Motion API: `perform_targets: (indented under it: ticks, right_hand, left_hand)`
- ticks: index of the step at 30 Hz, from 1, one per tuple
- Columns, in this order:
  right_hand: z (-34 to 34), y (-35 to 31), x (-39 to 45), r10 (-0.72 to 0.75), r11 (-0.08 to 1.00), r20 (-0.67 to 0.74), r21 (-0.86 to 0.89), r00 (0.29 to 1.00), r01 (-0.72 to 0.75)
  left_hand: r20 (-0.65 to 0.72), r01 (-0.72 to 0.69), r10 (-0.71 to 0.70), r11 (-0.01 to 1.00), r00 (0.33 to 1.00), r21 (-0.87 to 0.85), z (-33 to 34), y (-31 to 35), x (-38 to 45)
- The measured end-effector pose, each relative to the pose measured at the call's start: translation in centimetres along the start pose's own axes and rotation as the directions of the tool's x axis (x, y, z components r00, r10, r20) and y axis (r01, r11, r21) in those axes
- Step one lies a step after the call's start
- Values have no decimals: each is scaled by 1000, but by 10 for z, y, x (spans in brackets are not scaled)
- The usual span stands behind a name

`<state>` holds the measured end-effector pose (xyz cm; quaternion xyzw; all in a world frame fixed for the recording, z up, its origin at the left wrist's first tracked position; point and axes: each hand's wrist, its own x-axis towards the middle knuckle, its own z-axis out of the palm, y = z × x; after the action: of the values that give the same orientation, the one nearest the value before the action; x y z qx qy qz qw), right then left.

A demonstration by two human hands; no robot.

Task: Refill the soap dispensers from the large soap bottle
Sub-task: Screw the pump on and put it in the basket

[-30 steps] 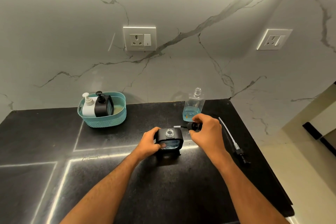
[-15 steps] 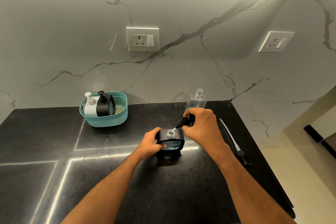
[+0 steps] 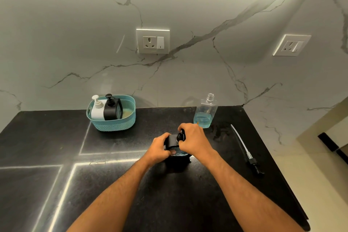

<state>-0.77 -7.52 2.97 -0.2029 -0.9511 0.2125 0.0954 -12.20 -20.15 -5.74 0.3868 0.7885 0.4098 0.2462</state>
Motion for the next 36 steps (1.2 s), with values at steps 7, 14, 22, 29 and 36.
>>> perform_targets:
  ticks: [7,14,22,29,36]
  right_hand:
    - [19,15,-8,7,997,-141,78,990,4]
    - [28,19,-15,100,976,-181,211,978,-61]
    - [31,24,-16,210,953,-223,264,952,-148]
    - [36,26,-16,281,905,-195,379,940,-192]
    - [35,25,-14,260,909,-205,382,943,-168]
  left_hand:
    - [6,1,-1,1000,1000,-12,0,-2,1]
    - [-9,-10,10,1000,1000,-19,0,-3,1]
    - [-16,-11,11,1000,1000,0,1,-3,4]
    - [-25,4,-4,1000,1000,8,4,-4,4]
    - [-36,17,-16,1000,999,17,6,-5,5]
